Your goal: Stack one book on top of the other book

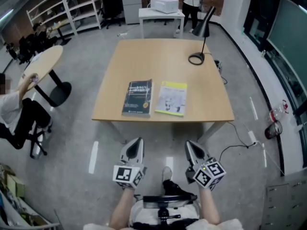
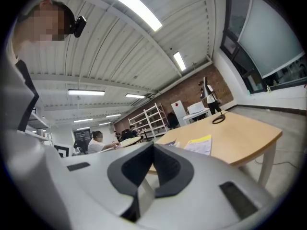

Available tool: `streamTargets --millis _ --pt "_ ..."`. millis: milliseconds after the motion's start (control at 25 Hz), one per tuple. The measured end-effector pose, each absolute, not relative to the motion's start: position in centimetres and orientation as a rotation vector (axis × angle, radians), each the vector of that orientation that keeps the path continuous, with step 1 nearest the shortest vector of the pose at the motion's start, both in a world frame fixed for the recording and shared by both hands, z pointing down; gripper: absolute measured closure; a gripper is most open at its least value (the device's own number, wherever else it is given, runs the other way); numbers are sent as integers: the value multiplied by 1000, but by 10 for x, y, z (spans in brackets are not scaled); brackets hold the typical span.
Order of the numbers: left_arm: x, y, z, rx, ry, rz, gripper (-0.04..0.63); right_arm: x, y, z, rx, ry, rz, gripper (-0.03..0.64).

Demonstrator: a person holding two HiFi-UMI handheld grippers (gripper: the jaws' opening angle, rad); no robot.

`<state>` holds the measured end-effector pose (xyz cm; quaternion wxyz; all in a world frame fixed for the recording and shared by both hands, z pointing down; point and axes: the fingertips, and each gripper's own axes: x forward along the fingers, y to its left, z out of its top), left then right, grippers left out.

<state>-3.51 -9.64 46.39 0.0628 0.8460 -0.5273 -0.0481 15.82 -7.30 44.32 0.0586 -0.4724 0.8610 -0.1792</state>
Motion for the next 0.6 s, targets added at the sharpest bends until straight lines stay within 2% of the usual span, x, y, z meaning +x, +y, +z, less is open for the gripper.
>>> streamTargets --millis 360,600 --pt "-8 -234 487 2460 -1689 -98 592 167 -227 476 -1347 2706 -560 615" --pt "8 -282 516 2413 -1647 -64 592 175 -293 525 -1406 2689 -743 615"
